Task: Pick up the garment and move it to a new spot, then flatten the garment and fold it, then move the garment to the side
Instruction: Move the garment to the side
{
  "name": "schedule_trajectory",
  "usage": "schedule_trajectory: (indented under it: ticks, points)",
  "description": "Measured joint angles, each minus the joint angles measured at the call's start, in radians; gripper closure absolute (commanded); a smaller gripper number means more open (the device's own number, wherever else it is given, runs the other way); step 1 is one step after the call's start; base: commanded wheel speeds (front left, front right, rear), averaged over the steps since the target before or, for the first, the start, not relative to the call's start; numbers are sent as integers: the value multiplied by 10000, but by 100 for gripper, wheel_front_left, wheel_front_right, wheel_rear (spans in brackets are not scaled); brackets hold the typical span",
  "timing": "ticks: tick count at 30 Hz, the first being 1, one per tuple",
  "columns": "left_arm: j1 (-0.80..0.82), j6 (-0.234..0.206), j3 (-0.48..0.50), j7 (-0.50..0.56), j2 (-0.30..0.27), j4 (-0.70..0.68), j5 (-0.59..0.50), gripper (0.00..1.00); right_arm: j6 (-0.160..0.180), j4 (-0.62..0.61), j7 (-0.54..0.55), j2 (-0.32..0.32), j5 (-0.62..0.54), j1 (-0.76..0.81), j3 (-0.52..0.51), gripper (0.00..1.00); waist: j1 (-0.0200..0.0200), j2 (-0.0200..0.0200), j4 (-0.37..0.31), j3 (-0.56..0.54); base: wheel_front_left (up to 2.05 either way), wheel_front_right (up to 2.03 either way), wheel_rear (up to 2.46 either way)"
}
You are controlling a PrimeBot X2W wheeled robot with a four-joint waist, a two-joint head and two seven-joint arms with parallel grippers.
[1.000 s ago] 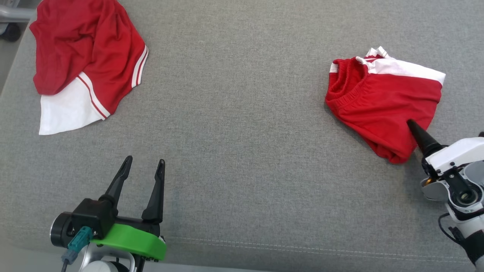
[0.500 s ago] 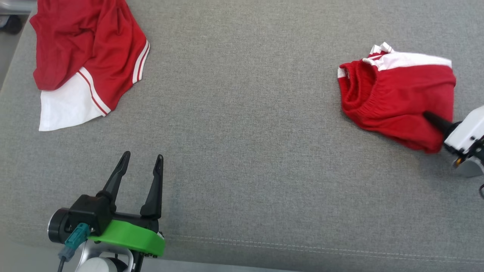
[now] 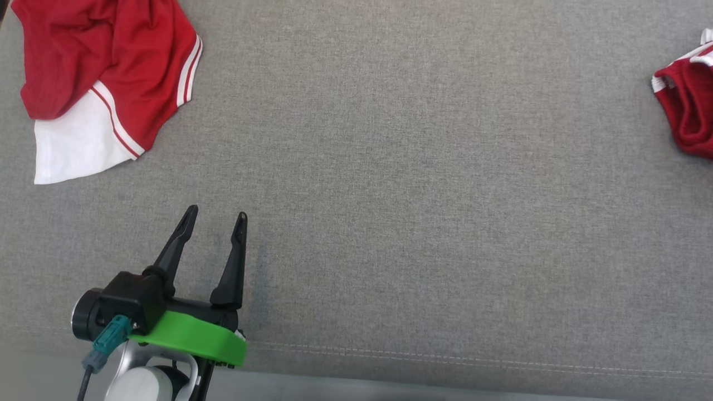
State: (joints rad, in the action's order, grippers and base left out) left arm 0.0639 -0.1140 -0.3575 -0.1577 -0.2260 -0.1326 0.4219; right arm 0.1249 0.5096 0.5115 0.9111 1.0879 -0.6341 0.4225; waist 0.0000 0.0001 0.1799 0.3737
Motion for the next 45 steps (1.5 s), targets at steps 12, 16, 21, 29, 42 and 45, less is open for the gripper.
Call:
schedule_trajectory:
  ticks: [12,16,21,29,42,45]
  points:
    - [268,8,165,199,-48,-36,63,0,0,1319,86,167,-1227,-342,272,100,0,0,183,401,0,0,0]
    - [269,8,236,230,-65,-61,94,0,0,1755,-12,284,-1666,-430,238,100,0,0,183,414,0,0,0]
    - [267,8,322,253,-56,-127,332,0,0,2215,-19,311,-1902,-653,111,99,0,0,165,465,0,0,0]
    - [271,8,441,265,-19,-274,516,0,0,3152,-506,245,-2579,-801,-127,0,0,0,46,647,0,0,0]
    - [276,8,493,245,2,-100,523,0,0,4215,-1298,-823,-2915,-794,-428,0,0,0,-202,490,0,0,0]
    - [277,8,502,165,23,-35,575,0,0,4103,-1762,-1030,-2913,-785,-483,0,0,0,-271,313,0,0,0]
